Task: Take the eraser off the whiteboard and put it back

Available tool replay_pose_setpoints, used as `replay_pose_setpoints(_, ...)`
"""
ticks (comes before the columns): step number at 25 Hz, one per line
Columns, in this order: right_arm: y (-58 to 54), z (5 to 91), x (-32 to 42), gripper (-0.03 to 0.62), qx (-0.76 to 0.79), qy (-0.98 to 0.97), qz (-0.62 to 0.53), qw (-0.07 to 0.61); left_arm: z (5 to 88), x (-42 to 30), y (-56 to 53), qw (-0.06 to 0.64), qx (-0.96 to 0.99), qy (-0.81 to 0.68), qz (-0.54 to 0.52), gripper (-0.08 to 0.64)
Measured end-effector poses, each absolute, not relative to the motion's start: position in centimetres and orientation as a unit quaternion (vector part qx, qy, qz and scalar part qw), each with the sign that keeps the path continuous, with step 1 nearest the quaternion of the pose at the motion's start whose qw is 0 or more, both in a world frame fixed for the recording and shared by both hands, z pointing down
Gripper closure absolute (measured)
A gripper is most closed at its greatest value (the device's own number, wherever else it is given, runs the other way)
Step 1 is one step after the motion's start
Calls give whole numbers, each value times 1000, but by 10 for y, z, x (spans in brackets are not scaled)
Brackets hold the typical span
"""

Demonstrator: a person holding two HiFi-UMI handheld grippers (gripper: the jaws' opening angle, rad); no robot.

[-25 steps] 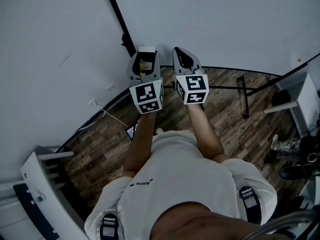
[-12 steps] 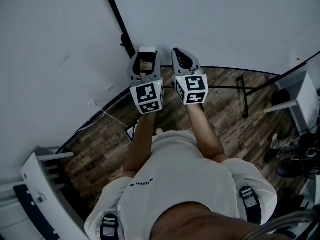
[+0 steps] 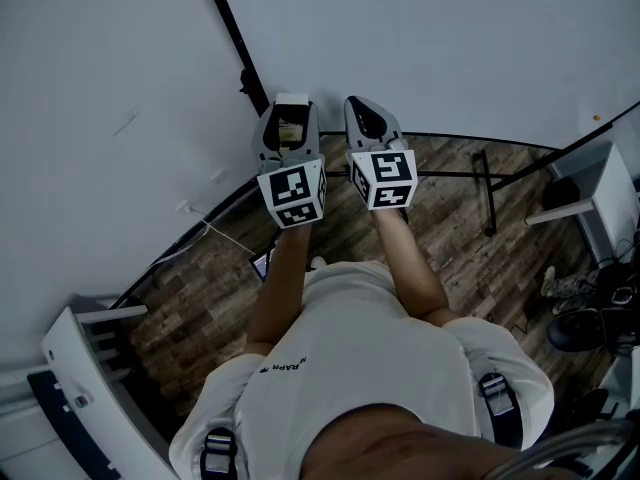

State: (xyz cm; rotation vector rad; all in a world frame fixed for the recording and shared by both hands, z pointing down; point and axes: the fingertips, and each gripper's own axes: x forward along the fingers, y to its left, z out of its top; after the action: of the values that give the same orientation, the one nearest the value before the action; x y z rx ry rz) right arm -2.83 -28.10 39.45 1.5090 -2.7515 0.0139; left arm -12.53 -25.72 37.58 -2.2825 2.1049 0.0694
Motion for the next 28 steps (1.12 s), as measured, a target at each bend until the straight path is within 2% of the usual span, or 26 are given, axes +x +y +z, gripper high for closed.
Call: replay_pose_setpoints(28, -283, 394, -34, 580, 476, -879, 3, 2, 408, -159, -268, -32, -722, 691, 24, 327)
